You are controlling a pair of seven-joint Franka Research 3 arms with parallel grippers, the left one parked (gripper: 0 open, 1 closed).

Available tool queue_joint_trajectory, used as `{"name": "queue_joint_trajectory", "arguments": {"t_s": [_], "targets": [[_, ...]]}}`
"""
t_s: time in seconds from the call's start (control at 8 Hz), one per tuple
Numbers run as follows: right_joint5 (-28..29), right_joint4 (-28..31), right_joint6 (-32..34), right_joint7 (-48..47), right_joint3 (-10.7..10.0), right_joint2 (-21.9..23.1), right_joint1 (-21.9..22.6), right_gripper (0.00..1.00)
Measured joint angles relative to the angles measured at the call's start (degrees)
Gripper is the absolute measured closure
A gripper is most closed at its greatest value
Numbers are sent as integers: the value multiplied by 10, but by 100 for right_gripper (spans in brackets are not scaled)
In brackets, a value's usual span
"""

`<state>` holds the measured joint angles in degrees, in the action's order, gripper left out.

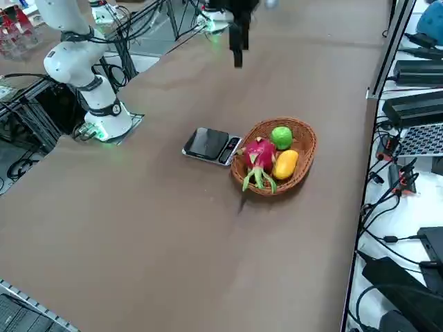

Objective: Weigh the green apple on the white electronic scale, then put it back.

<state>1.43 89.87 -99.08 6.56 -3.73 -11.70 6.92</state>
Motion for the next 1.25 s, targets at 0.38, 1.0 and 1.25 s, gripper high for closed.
{"name": "queue_joint_trajectory", "arguments": {"t_s": [0.38,1.0,1.25], "targets": [[0,4,-98,26,5,-94,2,0],[0,11,-240,115,13,-196,8,0],[0,11,-274,116,16,-221,8,0]]}}
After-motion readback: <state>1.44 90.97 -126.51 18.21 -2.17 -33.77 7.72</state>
